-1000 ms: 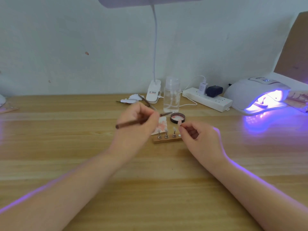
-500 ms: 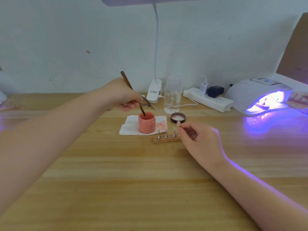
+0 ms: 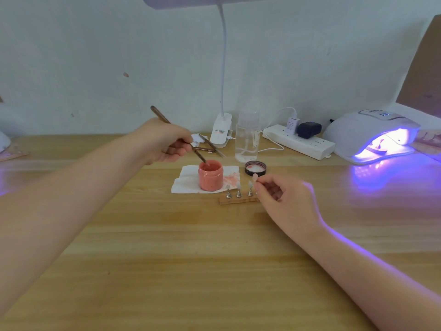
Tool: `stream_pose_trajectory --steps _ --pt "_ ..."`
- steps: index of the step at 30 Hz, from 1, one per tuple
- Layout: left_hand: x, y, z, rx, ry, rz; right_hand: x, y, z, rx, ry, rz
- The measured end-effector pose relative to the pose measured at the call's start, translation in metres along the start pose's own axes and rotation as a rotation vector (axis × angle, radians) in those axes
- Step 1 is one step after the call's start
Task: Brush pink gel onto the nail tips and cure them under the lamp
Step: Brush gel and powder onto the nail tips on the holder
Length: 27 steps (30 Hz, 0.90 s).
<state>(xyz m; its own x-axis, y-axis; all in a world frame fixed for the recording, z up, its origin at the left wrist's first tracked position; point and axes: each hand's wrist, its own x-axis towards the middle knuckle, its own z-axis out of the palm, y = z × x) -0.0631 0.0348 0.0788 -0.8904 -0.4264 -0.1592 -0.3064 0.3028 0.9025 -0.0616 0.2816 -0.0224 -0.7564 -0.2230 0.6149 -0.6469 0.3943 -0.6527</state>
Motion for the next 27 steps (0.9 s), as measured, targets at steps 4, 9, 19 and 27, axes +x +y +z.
stream_pose_trajectory --steps 4,9,19,27 --pt "-0.001 -0.012 -0.007 -0.135 -0.044 -0.133 0.0 0.0 0.0 0.016 -0.006 0.012" --pt "0.0 -0.027 -0.012 -0.266 -0.095 -0.235 0.0 -0.002 -0.001 -0.022 -0.007 -0.006" --pt "0.001 -0.038 -0.031 -0.376 -0.097 -0.296 0.0 0.0 -0.001 0.006 -0.033 0.021" --pt "-0.001 -0.034 -0.023 -0.466 -0.138 -0.298 0.0 -0.001 -0.001 0.002 -0.046 0.028"
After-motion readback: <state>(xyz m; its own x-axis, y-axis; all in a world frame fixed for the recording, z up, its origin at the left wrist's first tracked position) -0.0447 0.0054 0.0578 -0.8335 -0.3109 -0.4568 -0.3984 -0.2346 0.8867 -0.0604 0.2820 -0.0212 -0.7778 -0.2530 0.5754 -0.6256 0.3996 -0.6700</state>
